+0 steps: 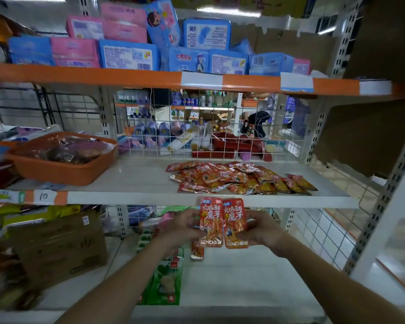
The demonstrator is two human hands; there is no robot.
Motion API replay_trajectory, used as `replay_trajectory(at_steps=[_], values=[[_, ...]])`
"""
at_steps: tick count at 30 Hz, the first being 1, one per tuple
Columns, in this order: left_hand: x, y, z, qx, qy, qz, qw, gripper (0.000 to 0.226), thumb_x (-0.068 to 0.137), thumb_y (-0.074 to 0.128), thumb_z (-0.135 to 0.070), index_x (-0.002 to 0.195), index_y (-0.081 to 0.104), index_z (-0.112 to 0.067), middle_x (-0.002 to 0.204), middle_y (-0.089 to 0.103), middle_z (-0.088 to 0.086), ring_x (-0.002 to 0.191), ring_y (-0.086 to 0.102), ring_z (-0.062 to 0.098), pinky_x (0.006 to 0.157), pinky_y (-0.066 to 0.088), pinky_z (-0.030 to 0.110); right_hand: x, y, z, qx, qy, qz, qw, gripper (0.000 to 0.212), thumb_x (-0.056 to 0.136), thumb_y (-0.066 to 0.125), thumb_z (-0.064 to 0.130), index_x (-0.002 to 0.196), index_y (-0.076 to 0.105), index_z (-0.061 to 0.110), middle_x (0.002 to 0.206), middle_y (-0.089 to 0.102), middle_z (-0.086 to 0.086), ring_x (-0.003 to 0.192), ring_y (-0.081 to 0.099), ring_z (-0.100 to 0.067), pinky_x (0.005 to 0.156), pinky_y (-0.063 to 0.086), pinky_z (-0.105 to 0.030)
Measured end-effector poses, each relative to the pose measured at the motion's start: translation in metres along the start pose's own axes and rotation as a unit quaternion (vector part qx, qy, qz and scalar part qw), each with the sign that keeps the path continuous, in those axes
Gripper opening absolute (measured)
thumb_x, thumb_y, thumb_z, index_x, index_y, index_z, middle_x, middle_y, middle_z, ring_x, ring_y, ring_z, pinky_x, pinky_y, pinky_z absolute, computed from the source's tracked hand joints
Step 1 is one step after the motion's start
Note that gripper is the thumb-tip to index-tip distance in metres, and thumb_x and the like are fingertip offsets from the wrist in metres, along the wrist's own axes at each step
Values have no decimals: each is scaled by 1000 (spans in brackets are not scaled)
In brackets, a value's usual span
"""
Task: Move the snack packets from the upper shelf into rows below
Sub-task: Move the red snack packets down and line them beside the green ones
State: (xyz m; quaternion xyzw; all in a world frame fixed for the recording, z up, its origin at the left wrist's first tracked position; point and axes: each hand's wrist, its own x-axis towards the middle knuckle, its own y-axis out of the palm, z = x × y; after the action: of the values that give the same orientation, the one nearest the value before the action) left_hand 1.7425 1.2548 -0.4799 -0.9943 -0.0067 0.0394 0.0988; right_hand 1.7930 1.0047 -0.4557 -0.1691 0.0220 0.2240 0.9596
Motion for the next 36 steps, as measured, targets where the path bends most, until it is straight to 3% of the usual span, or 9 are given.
replay_trajectory(at_steps=[3,7,9,13,18,24,27,30,36], values=[[-1,5,22,19,-10,5,1000,57,76,78,4,127,59,-15,107,73,4,97,71,19,79,61,34,3,6,-18,-1,24,-1,1000,40,73,79,-9,109,65,1,100,75,-13,89,74,-27,77,62,-44],[-3,11,51,16,-18,15,1000,51,80,75,7,123,61,-16,103,70,-2,92,67,8,65,55,17,8,19,-42,4,48,-5,999,25,76,76,-11,89,66,8,80,74,-1,64,69,-5,52,50,-18],[3,11,71,1,-31,17,999,45,80,76,5,118,63,-15,101,73,-1,93,70,11,68,57,21,14,25,-57,-12,42,-6,999,23,78,76,-6,82,68,14,74,74,4,59,65,1,48,43,-12],[22,11,108,10,-49,1,999,49,78,79,1,118,63,-21,108,73,2,97,71,15,82,61,37,41,35,-91,-57,66,-4,996,23,81,76,1,101,66,8,93,74,-12,73,71,-19,53,51,-27],[59,5,150,21,-76,5,997,61,75,83,-4,128,57,-18,114,72,3,100,71,15,87,60,41,80,48,-124,-42,128,8,991,30,81,74,-5,107,63,7,96,73,-12,80,74,-20,60,60,-30],[105,0,180,14,-89,10,996,71,75,82,1,134,49,-19,111,67,6,97,70,19,77,60,31,130,57,-155,-25,158,42,986,34,79,75,-7,110,63,2,101,71,-15,83,73,-24,59,60,-30],[124,-5,195,18,-73,14,997,81,76,82,0,138,44,-35,114,66,6,99,70,20,78,61,35,157,63,-170,-22,169,47,984,36,79,73,-10,112,62,0,102,70,-18,86,73,-27,62,62,-34],[141,-13,214,40,-48,24,998,95,73,85,-2,140,37,-51,117,63,2,99,68,15,70,59,25,186,68,-185,-27,170,52,984,34,80,72,-9,111,62,0,101,70,-17,85,73,-26,63,61,-34],[178,-30,250,81,-70,49,993,81,77,80,2,140,48,-39,120,57,5,99,67,22,69,60,26,239,83,-215,-25,179,53,982,35,80,74,-6,112,62,2,102,70,-16,85,73,-24,61,61,-31]])
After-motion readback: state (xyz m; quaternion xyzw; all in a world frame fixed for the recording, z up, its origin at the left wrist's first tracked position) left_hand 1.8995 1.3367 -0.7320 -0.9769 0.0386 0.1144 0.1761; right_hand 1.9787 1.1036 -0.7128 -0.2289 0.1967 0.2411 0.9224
